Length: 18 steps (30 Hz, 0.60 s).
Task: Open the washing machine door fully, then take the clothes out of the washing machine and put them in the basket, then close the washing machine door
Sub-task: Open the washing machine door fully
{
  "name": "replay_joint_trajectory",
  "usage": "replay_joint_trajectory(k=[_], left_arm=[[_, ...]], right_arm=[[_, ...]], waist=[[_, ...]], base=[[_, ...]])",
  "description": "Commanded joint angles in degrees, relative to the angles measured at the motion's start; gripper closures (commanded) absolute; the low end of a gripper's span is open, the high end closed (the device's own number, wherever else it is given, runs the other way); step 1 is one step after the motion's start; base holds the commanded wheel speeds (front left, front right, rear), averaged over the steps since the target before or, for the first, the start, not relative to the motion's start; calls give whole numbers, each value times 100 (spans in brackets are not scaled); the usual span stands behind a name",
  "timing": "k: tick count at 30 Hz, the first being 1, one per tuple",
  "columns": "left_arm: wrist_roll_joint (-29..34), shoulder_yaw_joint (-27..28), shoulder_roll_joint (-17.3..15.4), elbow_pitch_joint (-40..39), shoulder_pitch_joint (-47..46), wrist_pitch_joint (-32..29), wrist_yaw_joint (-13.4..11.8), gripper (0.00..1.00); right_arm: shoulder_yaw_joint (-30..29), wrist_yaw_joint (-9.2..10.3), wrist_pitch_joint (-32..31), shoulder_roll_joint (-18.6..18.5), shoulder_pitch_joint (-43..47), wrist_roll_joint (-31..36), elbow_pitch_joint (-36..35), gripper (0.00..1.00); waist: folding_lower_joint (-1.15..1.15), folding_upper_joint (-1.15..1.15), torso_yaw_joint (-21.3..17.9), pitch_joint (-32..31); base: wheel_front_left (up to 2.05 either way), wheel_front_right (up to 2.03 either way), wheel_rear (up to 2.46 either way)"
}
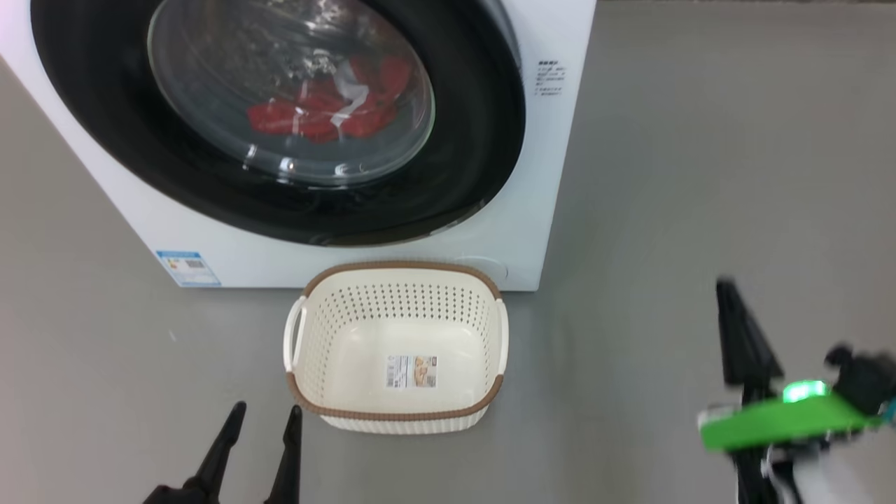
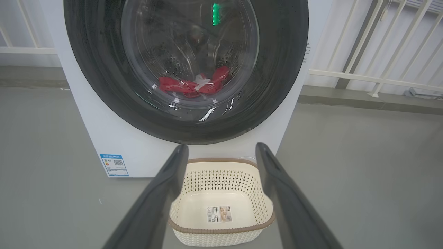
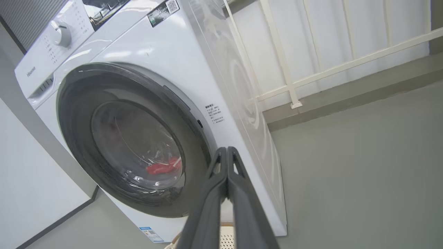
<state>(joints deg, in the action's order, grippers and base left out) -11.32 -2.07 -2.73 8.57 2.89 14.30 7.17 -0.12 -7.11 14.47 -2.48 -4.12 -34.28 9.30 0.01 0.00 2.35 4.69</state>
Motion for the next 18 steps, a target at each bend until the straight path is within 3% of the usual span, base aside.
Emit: replay_joint_trajectory(k=[1,11,18], left_arm=[[-48,137,-17,-176,-260,70,31,0],[-263,-227,-32,-154,-732,70,31,0],[-443,-463,-81,-94,-1071,70,32,0]], right_arm=[[128,-37,52,-54,-489,-165,-124,100],[72,-37,52,-347,-2441,-435,458,100],[296,-37,-27,-665,-3702,-1287,1016,100]], waist=[[0,0,120,176],[0,0,586,758],[0,0,894,1191]], base=[[0,0,0],[0,0,0],[0,0,0]])
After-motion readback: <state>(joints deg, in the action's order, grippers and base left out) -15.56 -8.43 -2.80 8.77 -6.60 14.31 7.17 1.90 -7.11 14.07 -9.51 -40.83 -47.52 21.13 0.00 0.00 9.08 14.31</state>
